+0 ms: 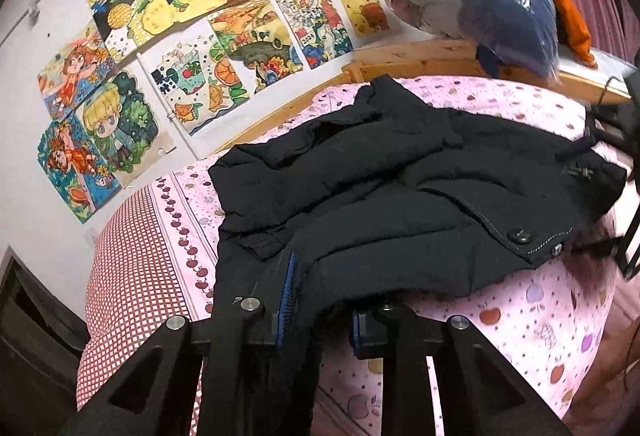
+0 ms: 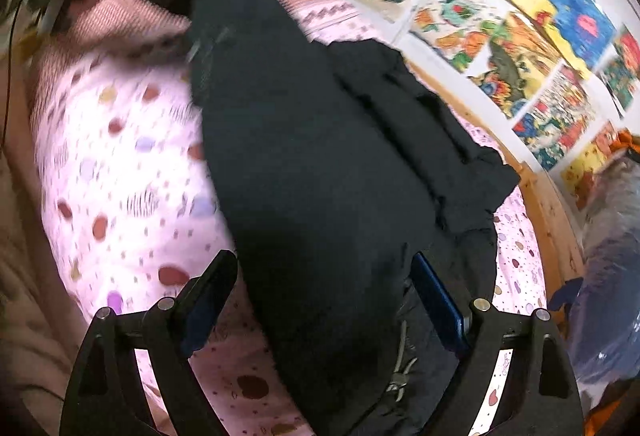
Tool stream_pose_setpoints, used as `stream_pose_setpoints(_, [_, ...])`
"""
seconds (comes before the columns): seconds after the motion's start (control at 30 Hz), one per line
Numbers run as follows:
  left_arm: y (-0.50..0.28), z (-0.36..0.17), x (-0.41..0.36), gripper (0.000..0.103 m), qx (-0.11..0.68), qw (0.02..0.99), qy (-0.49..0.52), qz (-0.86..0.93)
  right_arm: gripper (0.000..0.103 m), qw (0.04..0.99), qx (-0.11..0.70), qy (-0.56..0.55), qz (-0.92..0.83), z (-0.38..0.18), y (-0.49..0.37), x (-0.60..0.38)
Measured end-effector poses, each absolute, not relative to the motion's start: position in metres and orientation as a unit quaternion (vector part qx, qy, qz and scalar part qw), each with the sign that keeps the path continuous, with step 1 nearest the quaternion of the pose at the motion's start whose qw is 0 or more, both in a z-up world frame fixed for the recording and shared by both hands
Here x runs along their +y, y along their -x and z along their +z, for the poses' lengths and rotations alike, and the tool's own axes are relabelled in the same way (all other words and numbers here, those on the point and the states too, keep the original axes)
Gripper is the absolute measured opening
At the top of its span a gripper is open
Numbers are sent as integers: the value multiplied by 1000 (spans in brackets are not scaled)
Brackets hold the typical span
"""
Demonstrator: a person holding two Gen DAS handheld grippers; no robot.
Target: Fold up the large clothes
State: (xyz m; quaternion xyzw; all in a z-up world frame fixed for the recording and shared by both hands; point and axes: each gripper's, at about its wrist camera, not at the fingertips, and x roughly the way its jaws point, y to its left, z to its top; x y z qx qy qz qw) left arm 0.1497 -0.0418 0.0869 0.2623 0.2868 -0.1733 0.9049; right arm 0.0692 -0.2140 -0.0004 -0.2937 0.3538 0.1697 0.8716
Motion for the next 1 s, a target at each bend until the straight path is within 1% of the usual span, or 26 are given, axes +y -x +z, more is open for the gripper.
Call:
stream_pose_setpoints(0.03, [-151,88,-42,21,287,906,-260,-173,62,869,357,297,167,-2,-69,-212])
stream_pose_setpoints(0.07, [-152,89,-41,20,287,906,-258,-173,56,867,363,301,162,-5,-69,-212])
stream_pose_setpoints(0.13, [-154,89,-41,20,288,906,-256,-175,34,868,367,301,147,-5,-71,-215])
stream_pose_setpoints(0.33, [-156,93,-39,19,285,908,-256,-170,16,899,328,271,101,28,-75,-232])
stream_pose_setpoints(0.43, [-160,101,-39,16,281,913,-245,-164,11,914,303,258,75,47,-81,-237])
stream_pose_setpoints(0.57, [-172,117,-41,14,268,923,-234,-149,10,926,276,255,31,71,-98,-236])
stream_pose_setpoints(0.73, [-194,136,-43,13,278,929,-208,-128,10,932,282,228,-5,100,-130,-240])
stream_pose_setpoints(1.0, [-225,160,-53,12,270,931,-220,-108,10,924,284,255,-28,126,-171,-243])
